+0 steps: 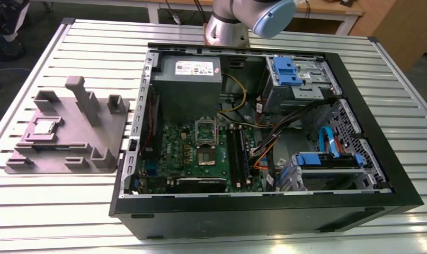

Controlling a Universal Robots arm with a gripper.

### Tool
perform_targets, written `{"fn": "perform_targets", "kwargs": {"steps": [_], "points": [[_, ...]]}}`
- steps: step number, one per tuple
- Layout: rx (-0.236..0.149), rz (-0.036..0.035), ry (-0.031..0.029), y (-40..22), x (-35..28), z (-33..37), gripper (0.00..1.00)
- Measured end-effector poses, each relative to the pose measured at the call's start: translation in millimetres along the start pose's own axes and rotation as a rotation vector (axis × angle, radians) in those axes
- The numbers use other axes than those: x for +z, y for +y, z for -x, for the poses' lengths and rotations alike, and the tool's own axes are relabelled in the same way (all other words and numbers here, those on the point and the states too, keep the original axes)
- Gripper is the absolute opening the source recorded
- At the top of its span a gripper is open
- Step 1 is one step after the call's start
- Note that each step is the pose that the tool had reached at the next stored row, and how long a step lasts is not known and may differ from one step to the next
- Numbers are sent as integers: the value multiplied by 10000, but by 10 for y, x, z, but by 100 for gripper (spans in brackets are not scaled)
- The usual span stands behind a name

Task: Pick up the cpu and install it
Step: 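Reach for the cpu, then pick up the cpu and move it towards the insertion slot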

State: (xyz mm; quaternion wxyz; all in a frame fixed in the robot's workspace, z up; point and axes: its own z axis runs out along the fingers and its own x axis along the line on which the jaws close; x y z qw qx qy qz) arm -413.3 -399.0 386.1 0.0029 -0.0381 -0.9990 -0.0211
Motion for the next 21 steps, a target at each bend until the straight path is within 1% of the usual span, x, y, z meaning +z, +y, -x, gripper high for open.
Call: {"fn": "perform_targets", "kwargs": {"steps": [4,19,21], "points": [[1,1,0,-1,0,-13,10],[1,1,-1,-1,1,-20,10],[1,0,0,-2,0,-21,11]]}}
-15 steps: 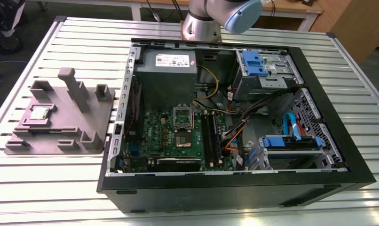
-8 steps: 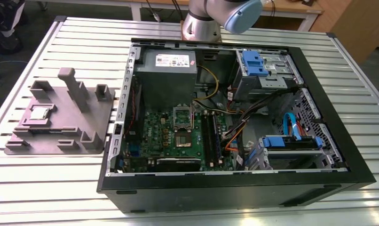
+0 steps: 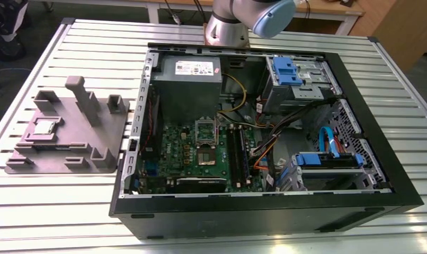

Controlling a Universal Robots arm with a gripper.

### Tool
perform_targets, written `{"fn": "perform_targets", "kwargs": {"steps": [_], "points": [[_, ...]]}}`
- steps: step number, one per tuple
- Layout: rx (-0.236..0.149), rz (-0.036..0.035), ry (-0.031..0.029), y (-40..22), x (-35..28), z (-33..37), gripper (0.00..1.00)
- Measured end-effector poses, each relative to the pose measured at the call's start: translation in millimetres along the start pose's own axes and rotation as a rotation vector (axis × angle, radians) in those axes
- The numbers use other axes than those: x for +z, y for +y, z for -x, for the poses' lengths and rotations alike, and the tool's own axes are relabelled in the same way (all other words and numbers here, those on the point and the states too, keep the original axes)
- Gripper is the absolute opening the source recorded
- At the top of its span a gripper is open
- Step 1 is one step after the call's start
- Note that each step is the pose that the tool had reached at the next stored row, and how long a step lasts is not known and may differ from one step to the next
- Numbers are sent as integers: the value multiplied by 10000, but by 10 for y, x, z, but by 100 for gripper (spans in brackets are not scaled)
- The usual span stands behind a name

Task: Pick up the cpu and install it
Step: 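Pick up the cpu and move it towards the insertion slot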

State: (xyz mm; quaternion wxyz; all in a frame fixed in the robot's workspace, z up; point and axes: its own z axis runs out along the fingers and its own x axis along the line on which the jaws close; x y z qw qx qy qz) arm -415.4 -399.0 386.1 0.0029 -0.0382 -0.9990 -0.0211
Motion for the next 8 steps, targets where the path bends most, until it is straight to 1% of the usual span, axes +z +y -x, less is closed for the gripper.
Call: {"fn": "perform_targets", "kwargs": {"steps": [2,3,4,5,7,8], "points": [[0,0,-1,0,0,-1,23],[0,0,0,0,0,-1,23],[0,0,0,0,0,-1,29],[0,0,0,0,0,-2,29],[0,0,0,0,0,-3,41],[0,0,0,0,0,-3,41]]}}
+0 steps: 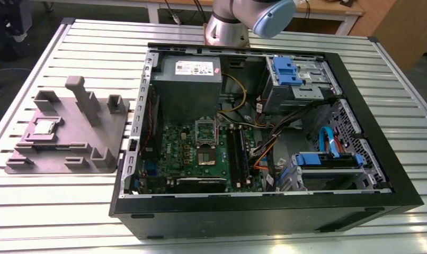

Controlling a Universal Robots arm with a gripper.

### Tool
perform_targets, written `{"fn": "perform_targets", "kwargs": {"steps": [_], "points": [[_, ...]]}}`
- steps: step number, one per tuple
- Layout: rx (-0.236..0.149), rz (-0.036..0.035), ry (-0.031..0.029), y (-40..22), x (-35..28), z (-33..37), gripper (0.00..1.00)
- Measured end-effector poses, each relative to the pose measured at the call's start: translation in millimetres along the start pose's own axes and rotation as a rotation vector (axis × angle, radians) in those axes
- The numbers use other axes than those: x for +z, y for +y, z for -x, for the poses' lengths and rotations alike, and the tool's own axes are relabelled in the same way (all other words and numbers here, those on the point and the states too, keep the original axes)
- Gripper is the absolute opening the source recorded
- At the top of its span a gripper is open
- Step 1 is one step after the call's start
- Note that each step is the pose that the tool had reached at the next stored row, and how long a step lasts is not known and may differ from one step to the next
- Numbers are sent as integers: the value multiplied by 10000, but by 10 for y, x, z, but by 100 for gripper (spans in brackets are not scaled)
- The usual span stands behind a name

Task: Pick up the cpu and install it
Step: 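Pick up the cpu and move it towards the insertion slot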

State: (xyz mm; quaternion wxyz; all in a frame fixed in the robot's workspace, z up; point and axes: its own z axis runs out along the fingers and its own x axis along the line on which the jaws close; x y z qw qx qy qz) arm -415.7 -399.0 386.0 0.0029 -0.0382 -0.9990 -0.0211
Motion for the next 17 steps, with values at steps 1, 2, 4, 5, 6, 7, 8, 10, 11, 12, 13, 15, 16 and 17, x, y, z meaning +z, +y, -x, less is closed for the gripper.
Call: {"fn": "perform_targets", "kwargs": {"steps": [1,2,4,5,6,7,8,10,11,12,13,15,16,17], "points": [[-1,0,0,0,0,0,47],[0,1,0,0,0,-1,53],[0,0,0,0,0,-2,58],[0,0,0,0,0,-2,58],[0,0,0,0,0,-2,65],[0,0,0,0,0,-3,65],[0,0,-1,0,0,-3,65],[0,0,0,0,0,-4,65],[0,0,0,0,0,-4,65],[-7,0,0,0,0,-4,65],[-39,-1,2,0,0,-5,65],[-268,-2,10,-1,7,-9,65],[-355,-3,14,-1,10,-15,65],[-394,-4,17,-2,14,-21,65]]}}
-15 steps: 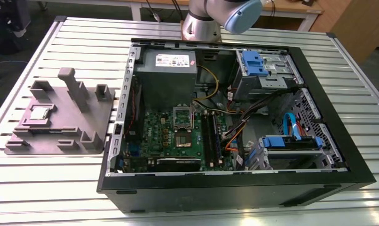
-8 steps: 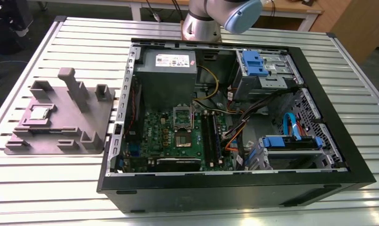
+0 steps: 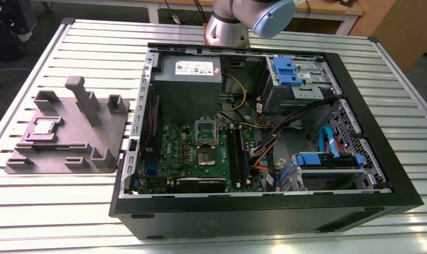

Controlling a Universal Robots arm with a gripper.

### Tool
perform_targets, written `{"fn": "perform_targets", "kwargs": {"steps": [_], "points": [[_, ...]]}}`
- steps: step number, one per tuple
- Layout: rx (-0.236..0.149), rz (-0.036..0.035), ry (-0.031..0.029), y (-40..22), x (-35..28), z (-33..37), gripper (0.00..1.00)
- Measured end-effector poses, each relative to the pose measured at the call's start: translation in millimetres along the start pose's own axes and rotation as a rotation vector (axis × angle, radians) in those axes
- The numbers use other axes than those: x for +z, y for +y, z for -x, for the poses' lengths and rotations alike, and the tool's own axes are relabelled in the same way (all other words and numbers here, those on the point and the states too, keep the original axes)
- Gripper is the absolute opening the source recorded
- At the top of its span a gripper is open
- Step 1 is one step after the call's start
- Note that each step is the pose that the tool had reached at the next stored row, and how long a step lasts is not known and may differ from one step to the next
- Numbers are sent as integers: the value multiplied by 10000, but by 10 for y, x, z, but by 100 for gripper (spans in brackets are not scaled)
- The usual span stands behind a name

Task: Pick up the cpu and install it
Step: 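Pick up the cpu and move it towards the insertion slot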

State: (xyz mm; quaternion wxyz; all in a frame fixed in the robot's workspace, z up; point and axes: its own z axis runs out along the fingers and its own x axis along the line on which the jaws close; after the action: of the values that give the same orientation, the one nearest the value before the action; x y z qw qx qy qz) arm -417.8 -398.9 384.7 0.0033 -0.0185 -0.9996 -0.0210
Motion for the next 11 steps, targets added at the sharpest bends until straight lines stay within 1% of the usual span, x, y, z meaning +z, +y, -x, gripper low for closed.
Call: {"fn": "perform_targets", "kwargs": {"steps": [2,6,7,11], "points": [[-27,0,1,-2,9,-28,65],[-71,0,3,-6,33,-112,65],[-87,0,3,-7,42,-124,65],[-91,0,2,-20,113,-140,65]]}}
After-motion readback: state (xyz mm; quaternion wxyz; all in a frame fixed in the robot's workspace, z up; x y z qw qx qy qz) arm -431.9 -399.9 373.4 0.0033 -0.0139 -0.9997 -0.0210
